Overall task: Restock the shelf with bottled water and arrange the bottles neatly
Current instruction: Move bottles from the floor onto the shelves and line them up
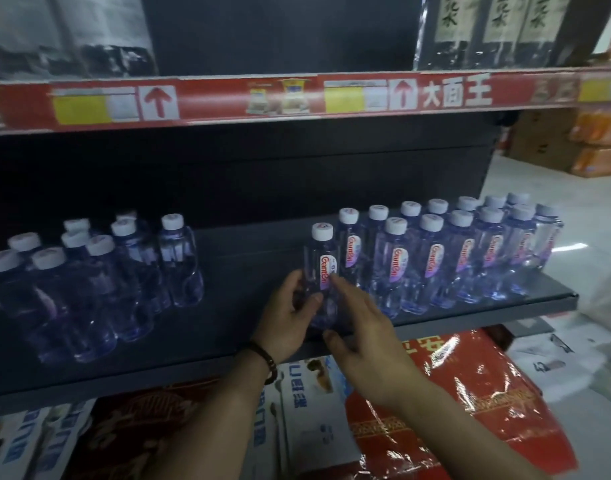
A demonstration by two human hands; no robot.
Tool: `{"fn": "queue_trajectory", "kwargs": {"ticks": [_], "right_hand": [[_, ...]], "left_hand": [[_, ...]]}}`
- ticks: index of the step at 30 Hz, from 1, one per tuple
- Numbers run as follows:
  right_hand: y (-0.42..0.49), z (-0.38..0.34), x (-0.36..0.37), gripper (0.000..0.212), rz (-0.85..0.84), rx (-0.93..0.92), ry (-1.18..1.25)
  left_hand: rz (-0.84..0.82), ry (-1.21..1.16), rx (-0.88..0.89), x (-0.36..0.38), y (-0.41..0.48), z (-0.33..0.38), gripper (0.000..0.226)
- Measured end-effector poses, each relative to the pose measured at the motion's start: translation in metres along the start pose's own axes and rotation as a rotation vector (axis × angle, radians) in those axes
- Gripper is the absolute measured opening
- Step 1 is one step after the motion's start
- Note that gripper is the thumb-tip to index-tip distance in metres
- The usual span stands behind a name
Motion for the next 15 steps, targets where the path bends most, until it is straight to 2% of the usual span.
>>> {"fn": "queue_trajectory", "kwargs": {"ticks": [7,15], "right_hand": [[-0.003,0.018,-0.016,0.09,0.055,0.057,-0.013],[-0.009,0.025,-0.022,0.089,0.077,0.126,0.021]], "left_hand": [[0.113,0.005,0.007,0.04,0.014,-0.007,0.03],[0.103,0.0,-0.014,0.055,0.014,-0.001,0.027]]}}
Point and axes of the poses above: each hand's wrist, its own y-axis towards the middle knuckle, its own x-axis out of the palm, z = x × y, the point moved 1 cm from there along y, towards the middle knuckle, and after that the axes turned 9 degrees about x, right-handed, at the moved point
